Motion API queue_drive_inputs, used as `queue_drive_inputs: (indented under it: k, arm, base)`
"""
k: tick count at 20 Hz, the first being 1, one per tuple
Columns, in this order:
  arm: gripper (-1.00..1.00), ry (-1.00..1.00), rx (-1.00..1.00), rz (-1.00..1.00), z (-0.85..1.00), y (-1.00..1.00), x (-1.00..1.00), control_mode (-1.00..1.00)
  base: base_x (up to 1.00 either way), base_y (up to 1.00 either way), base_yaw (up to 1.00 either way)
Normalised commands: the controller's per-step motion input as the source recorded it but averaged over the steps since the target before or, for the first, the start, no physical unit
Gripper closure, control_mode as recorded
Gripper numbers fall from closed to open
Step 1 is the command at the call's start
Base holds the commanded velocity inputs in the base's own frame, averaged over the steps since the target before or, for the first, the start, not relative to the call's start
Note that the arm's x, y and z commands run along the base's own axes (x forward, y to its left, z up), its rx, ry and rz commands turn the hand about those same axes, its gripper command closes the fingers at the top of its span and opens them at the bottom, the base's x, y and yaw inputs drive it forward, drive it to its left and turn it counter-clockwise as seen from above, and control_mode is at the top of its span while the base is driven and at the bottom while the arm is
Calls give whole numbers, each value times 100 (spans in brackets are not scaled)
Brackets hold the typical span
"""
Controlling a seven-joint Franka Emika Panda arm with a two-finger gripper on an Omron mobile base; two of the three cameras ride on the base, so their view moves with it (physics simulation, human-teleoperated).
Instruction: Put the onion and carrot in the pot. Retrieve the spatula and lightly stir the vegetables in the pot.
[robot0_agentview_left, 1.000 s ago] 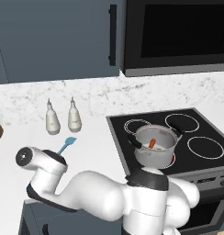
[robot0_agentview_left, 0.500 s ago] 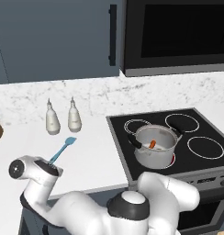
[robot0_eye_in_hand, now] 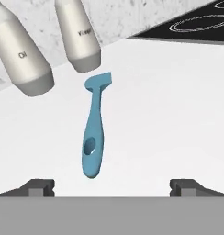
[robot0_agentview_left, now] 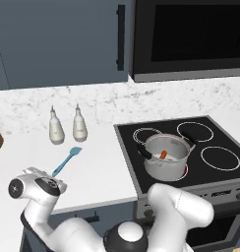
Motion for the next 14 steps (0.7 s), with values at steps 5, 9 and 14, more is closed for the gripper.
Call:
queue_drive_inputs:
  k: [5, 9, 14]
  arm:
    - [-100, 0, 0, -4, -17, 0, 37, -100]
    - [-100, 0, 0, -1, -18, 6, 36, -100]
    - [-100, 0, 0, -1, -18, 16, 33, -100]
  base:
    - [0, 0, 0]
    - [0, 0, 0]
    - [0, 0, 0]
